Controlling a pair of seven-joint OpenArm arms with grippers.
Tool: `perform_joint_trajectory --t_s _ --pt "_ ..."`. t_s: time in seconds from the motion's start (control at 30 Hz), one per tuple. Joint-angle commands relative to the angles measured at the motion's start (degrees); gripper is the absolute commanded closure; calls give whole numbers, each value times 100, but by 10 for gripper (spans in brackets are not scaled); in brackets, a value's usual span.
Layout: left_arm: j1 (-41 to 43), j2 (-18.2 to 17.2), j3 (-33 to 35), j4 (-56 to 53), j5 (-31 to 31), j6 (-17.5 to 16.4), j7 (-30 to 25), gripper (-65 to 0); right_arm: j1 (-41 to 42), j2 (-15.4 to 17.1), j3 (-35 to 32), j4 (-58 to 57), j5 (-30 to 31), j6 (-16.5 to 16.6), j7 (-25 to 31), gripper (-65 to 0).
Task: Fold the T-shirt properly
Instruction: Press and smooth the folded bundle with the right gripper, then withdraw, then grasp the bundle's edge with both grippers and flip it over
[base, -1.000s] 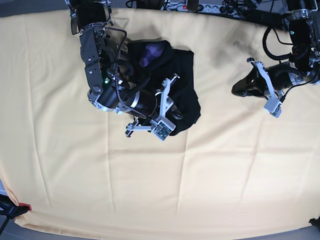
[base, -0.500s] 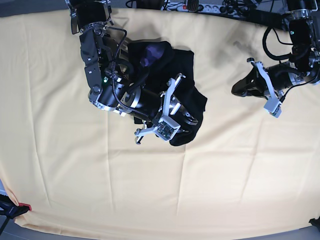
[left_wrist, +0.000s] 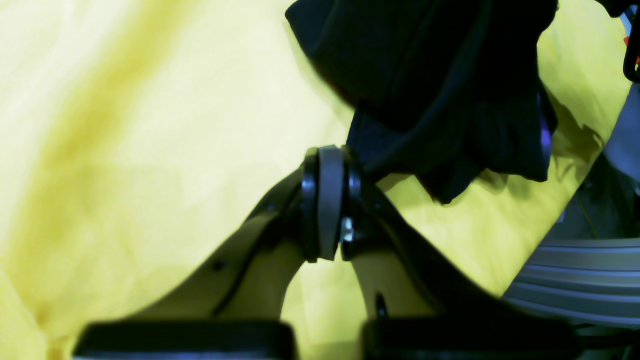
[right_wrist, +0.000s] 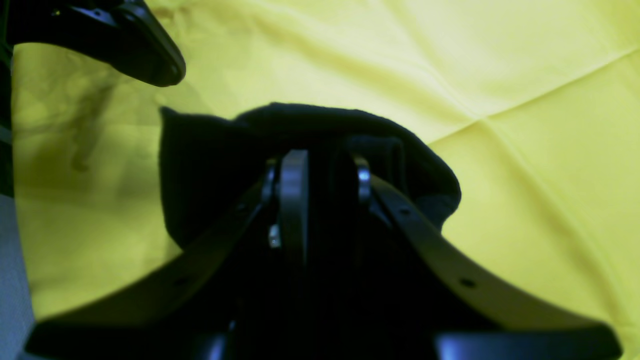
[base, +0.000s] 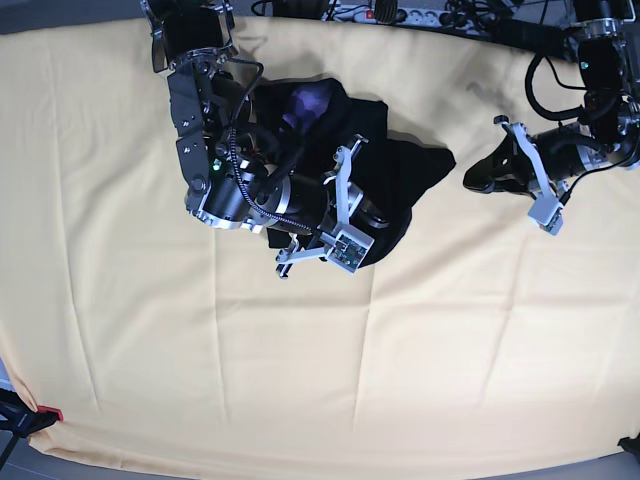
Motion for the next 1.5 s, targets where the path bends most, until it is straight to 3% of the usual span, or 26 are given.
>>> perform_joint_trajectory --t_s 0.0,0.2,0.27,0.3,0.37,0.4,0.57,0.7,0.8,1.0,1.13,1.27,1.47 --pt "-66 -114 -44 87 -136 -24 -109 0 109 -42 24 98 101 2 131 -530" --pt "-66 -114 -44 87 -133 -22 -105 0 111 -39 546 98 101 12 354 -527" --pt "-66 -114 -44 87 -133 -24 -105 0 122 -37 837 98 103 -136 345 -483" --pt "-66 -114 -44 87 -133 -22 -105 0 122 -26 999 98 105 -129 341 -391" --pt "-66 -114 -44 87 -136 -22 -109 0 122 -11 1320 103 107 -129 144 -79" --pt "-66 -114 -44 87 -133 -22 -107 0 122 -11 1482 129 129 -129 -59 0" --pt "-66 -111 -44 87 -136 -22 -109 0 105 118 2262 588 623 -151 -621 0" --pt "-63 -114 -44 87 -133 -22 -105 0 -133 682 2820 632 671 -293 -623 0" --pt "-66 -114 -44 87 -153 -22 -109 0 -734 1097 2852 629 1176 -369 -623 0" --pt "-66 -114 -44 87 -326 -22 -105 0 -1652 1040 2820 629 2426 12 -719 0" --pt "-66 -111 -44 87 -343 -20 -105 0 -1814 568 2234 529 2157 12 -688 0" --pt "-66 -114 -44 87 -544 -20 -81 0 -1720 431 1338 151 793 12 522 0" --pt "-66 -111 -44 87 -544 -20 -61 0 -1366 431 -404 118 1150 12 546 0"
